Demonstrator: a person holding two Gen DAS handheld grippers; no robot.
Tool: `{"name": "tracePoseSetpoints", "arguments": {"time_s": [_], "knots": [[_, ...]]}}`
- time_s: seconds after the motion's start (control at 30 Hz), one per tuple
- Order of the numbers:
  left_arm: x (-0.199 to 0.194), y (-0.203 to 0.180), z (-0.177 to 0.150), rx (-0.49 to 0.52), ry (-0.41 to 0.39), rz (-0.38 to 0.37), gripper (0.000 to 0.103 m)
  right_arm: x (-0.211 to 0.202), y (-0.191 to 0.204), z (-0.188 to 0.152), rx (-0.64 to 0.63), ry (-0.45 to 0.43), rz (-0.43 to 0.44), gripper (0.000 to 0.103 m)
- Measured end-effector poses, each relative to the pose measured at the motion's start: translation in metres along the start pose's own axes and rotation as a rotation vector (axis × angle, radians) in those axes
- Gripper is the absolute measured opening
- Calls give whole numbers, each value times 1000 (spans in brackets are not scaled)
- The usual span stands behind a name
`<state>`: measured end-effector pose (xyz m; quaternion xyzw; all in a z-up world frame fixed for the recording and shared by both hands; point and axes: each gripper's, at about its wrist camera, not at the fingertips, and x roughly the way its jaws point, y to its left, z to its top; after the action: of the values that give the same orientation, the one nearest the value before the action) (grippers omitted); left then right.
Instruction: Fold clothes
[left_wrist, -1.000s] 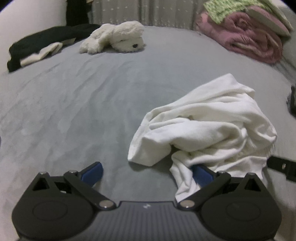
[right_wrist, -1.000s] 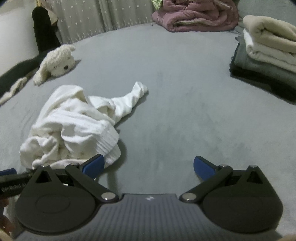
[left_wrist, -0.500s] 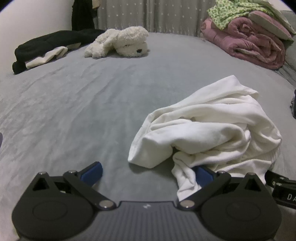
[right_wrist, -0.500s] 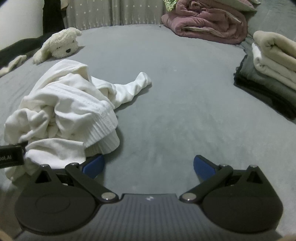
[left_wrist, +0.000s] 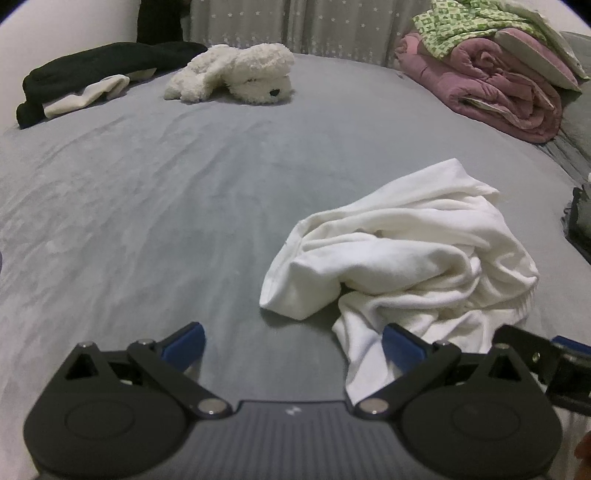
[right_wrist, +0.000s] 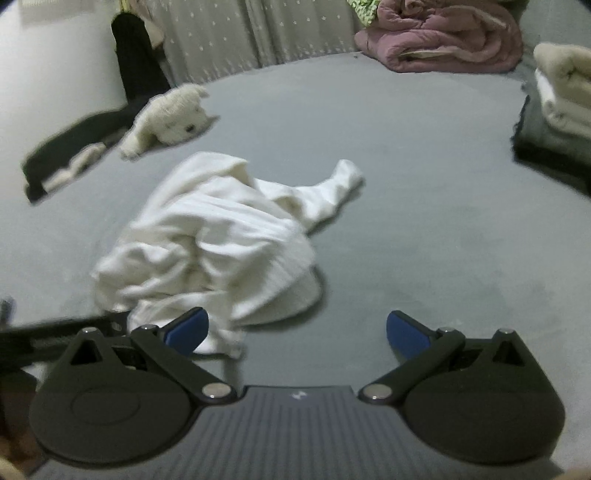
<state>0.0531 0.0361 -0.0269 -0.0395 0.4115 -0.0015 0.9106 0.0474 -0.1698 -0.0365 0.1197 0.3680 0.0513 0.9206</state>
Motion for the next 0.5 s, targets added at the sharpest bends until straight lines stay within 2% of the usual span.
{"name": "tracePoseSetpoints", "arguments": {"time_s": [0.23, 0.3, 0.4, 0.5], "knots": [[-4, 4, 0, 3, -7, -12, 103, 1, 16, -1, -12, -34, 43, 103], [-5, 5, 0, 2, -9, -14, 103, 1, 17, -1, -17, -44, 49, 100], [-6, 5, 1, 0, -11, -23, 102, 3, 18, -2, -12, -53, 48, 92], [-8, 6, 3, 0, -12, -37, 102, 2, 16, -5, -4, -61, 30, 79]]}}
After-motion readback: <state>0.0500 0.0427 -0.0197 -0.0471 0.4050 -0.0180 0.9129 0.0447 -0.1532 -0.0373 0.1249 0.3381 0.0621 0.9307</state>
